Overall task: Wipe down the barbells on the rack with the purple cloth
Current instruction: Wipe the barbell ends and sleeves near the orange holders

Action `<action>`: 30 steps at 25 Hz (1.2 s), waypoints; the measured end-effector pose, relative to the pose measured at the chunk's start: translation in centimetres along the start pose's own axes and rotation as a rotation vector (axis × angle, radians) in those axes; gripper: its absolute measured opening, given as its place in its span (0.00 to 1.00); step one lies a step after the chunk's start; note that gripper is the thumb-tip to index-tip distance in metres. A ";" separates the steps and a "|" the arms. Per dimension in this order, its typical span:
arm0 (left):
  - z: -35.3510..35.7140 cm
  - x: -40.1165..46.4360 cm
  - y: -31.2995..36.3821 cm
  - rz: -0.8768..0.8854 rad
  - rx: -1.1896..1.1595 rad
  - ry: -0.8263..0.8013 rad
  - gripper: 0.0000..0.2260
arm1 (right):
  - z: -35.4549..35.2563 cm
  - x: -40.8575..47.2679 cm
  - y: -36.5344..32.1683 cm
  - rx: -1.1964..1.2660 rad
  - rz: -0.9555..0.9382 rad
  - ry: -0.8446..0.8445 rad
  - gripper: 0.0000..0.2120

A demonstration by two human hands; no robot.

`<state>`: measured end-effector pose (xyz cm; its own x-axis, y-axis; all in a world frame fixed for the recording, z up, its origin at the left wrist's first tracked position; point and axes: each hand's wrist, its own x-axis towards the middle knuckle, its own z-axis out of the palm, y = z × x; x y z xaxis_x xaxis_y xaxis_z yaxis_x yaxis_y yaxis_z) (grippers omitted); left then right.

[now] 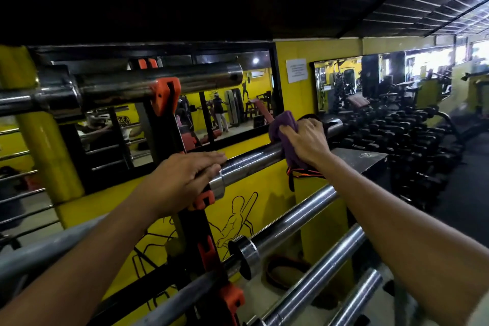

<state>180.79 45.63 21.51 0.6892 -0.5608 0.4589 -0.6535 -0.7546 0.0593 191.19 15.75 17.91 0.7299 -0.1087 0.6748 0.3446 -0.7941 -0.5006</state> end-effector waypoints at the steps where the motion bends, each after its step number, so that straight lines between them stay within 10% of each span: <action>1: 0.3 0.2 0.1 0.004 -0.001 -0.011 0.18 | 0.3 -0.9 1.0 0.024 -0.092 -0.022 0.14; 8: -3.1 -3.3 -2.4 0.036 -0.173 -0.105 0.20 | -2.7 0.0 -1.4 0.456 0.116 -0.003 0.27; 13: -2.7 -3.7 -3.2 0.118 0.015 -0.149 0.24 | 0.8 0.6 -6.5 -0.296 -0.092 -0.298 0.20; 16: -2.4 -3.8 -3.4 0.130 0.002 -0.124 0.23 | 1.1 2.8 -8.3 -0.317 0.013 -0.517 0.25; 21: -2.3 -3.4 -3.7 0.129 -0.013 -0.126 0.23 | 3.3 -5.1 -3.9 -0.089 -0.448 0.118 0.18; 26: -2.1 -3.4 -4.0 0.119 -0.005 -0.139 0.23 | 0.9 0.6 -4.5 -0.134 0.162 -0.051 0.29; 30: -2.0 -3.1 -4.2 0.150 0.003 -0.131 0.24 | 2.9 -3.6 -5.3 -0.080 -0.137 0.039 0.14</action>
<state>180.78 51.24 21.55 0.6194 -0.7062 0.3429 -0.7510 -0.6603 -0.0033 188.42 22.12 16.58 0.6555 -0.0184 0.7550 0.3900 -0.8478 -0.3593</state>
